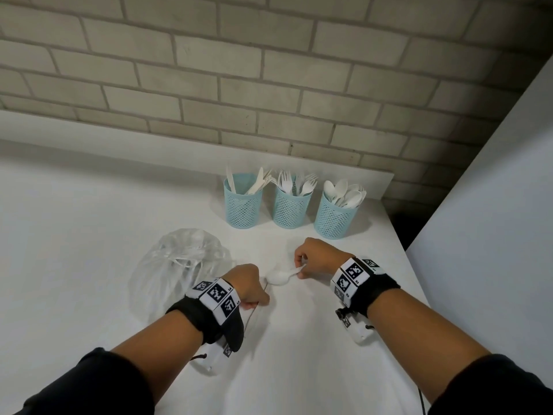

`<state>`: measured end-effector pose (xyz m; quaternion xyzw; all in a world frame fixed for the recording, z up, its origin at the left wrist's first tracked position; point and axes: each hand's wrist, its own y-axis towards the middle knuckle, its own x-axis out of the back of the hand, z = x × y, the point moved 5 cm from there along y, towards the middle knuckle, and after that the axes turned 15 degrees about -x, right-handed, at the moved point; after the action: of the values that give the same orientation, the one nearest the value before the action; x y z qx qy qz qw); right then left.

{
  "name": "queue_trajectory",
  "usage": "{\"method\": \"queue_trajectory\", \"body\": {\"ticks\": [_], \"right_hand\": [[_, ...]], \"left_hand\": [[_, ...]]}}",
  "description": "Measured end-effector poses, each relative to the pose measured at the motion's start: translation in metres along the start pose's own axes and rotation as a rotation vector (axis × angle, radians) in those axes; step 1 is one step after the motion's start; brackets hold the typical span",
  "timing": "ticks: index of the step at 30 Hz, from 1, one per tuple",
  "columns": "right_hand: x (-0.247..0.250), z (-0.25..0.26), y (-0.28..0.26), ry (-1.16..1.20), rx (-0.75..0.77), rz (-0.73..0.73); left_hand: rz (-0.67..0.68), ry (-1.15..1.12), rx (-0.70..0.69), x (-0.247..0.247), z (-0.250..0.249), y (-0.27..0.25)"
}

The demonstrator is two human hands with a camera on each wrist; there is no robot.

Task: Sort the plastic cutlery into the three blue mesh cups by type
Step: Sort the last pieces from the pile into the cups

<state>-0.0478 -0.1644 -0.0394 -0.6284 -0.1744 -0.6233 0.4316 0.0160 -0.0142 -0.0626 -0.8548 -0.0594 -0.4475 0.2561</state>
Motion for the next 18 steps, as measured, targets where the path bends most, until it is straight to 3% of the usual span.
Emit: {"method": "queue_trajectory", "body": {"ticks": [5,8,13,18], "right_hand": [[0.0,-0.009,-0.003,-0.021,-0.049,0.019],[0.001,-0.009,-0.005,-0.029,-0.04,0.077],[0.015,-0.011,-0.005,0.414,-0.101,0.305],[0.035,-0.004,-0.004,0.838,-0.083,0.345]], "left_hand": [[-0.119,0.007,0.006,0.003,-0.005,0.002],[-0.105,-0.066,-0.003,0.005,-0.003,0.005],[-0.21,-0.813,-0.027,0.021,-0.009,0.004],[-0.269,-1.11,-0.176,0.052,-0.029,0.004]]}}
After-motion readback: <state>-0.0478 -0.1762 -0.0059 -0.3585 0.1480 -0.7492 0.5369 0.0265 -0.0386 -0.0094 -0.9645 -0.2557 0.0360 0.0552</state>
